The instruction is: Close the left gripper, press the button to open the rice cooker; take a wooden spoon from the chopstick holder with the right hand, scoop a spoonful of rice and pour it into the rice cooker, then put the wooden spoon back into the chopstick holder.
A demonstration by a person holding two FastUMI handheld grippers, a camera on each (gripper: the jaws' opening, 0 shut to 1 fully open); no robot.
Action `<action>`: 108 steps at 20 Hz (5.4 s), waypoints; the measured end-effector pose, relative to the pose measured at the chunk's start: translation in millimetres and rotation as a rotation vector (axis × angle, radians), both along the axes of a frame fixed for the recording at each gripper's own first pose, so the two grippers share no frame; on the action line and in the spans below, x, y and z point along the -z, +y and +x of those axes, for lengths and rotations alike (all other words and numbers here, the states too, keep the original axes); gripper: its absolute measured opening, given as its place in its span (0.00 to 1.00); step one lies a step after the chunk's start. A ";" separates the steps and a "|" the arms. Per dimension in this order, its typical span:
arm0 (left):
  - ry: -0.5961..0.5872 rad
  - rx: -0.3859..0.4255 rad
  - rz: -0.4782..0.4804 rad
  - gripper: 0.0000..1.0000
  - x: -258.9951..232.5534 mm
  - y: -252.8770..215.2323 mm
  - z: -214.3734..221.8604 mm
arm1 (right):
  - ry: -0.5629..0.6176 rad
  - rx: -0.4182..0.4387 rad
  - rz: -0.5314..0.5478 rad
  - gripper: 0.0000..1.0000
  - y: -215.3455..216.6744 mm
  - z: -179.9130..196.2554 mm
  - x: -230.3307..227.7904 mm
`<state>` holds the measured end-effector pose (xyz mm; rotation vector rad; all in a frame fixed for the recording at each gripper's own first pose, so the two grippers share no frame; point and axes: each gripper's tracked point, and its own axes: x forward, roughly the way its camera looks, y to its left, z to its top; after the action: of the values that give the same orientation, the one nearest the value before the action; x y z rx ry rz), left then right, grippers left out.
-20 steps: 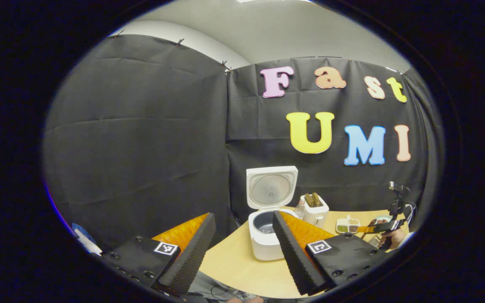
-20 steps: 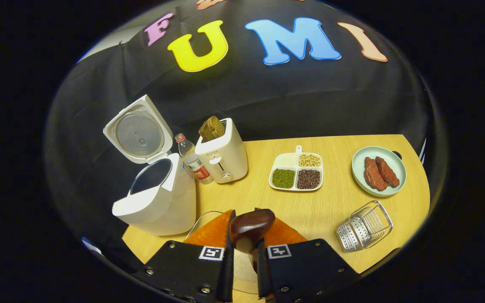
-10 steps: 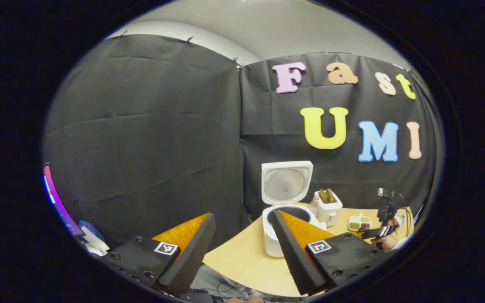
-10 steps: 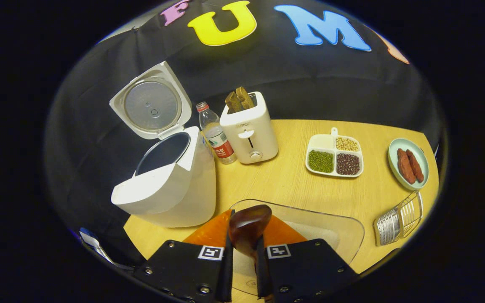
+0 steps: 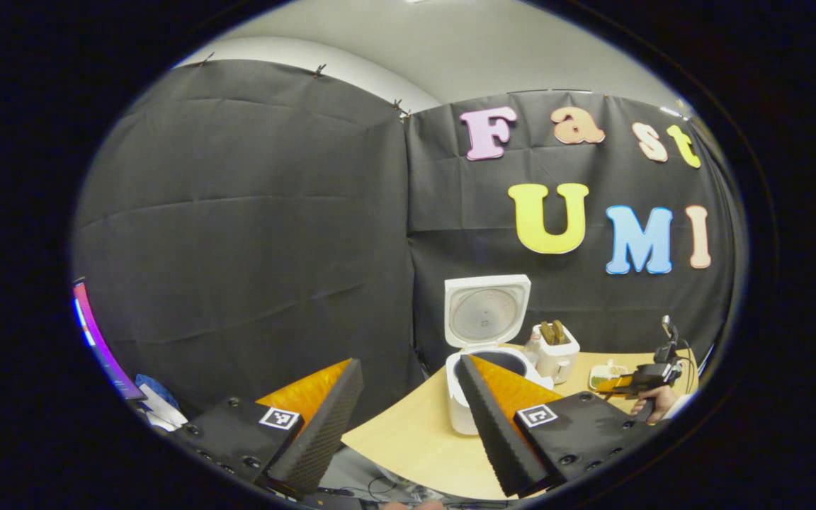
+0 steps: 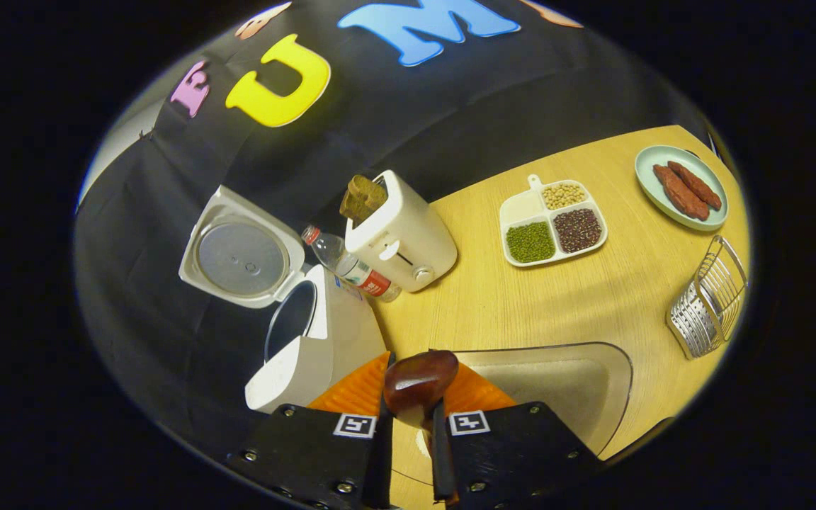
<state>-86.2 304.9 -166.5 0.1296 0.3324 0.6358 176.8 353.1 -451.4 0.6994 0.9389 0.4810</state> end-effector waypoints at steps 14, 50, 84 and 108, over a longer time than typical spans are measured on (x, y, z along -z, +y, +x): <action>0.000 0.027 0.025 0.98 -15.8 6.0 14.4 | 0.057 0.253 0.482 0.23 -16.3 43.5 -129.5; 0.050 -0.086 0.004 0.96 4.6 29.2 -19.1 | -1.018 -0.627 -0.358 0.23 309.1 6.7 -117.0; -0.085 0.211 -0.149 0.94 5.7 -132.9 50.1 | -0.428 0.110 -0.106 0.23 -215.7 24.1 -151.7; 0.077 0.212 -0.020 0.99 13.5 -229.8 127.3 | -0.077 0.158 -0.117 0.38 -298.8 39.8 29.0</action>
<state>41.1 75.1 -180.0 0.1685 0.3936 0.4187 216.6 54.3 -480.4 0.6385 0.8257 0.3083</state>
